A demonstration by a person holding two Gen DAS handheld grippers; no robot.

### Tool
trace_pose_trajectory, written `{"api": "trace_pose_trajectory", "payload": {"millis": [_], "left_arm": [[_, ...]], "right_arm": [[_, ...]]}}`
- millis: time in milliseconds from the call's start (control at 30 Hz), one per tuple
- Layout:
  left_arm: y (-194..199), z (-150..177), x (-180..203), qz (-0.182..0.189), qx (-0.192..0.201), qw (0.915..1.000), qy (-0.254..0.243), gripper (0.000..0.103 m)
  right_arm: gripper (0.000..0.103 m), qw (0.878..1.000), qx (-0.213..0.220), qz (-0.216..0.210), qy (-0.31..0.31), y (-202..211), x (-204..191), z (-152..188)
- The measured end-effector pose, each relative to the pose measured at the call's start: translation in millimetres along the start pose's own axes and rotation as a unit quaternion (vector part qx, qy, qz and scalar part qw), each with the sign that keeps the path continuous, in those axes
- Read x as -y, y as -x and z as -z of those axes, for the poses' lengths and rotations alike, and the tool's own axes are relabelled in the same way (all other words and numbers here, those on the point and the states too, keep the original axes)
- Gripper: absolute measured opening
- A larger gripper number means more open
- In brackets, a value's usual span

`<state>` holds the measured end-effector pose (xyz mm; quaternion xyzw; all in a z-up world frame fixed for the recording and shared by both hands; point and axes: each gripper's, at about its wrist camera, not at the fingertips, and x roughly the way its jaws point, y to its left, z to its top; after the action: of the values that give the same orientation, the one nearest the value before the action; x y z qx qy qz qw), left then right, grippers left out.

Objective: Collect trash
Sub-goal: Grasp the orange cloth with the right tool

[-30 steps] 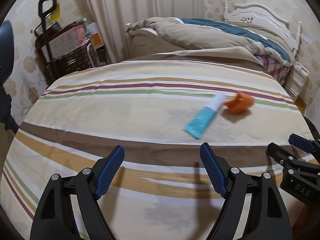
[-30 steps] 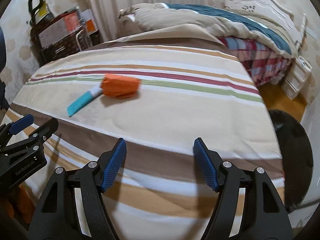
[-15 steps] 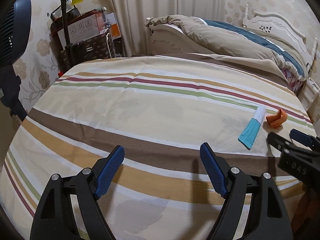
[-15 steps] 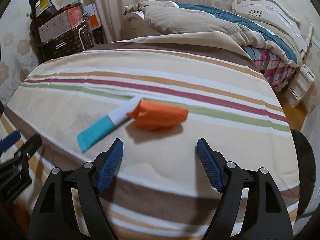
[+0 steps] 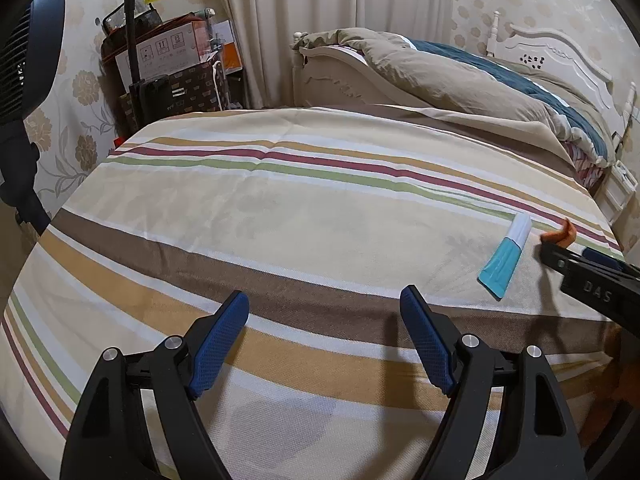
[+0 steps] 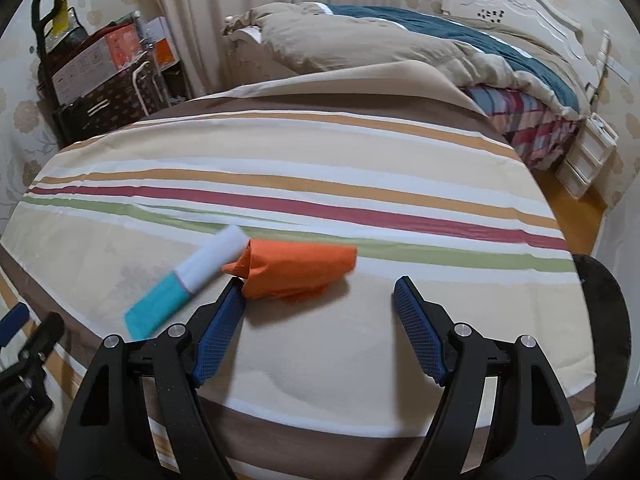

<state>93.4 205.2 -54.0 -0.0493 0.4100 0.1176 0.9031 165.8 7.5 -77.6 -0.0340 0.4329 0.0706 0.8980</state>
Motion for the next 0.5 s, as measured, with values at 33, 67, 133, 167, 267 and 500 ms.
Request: {"api": "trace_pose_trajectory", "payload": {"millis": [33,67,133,167,267,500], "left_arm": [[0,0,0,0.0,0.0,1.0,0.0,0.078],[-1,0,1,0.0,-0.001,1.0,-0.001,0.078],[-1,0,1,-0.001,-0.001,1.0,-0.003,0.078],[0,1,1,-0.001,-0.001,1.0,-0.003,0.078],[-1,0,1,-0.001,-0.001,1.0,-0.004,0.078],[-1,1,6,-0.004,-0.002,0.9999,-0.013,0.078]], "right_arm": [[0.075,1.0,0.0,0.004,-0.004,1,6,1],[0.075,1.0,0.001,0.007,-0.008,2,11,2],[0.075,1.0,0.0,0.015,-0.019,4,25,4],[0.075,1.0,0.0,0.017,-0.022,4,29,5],[0.075,0.999,0.001,0.022,-0.03,8,41,9],[0.075,1.0,0.003,0.013,-0.023,15,41,17]]}}
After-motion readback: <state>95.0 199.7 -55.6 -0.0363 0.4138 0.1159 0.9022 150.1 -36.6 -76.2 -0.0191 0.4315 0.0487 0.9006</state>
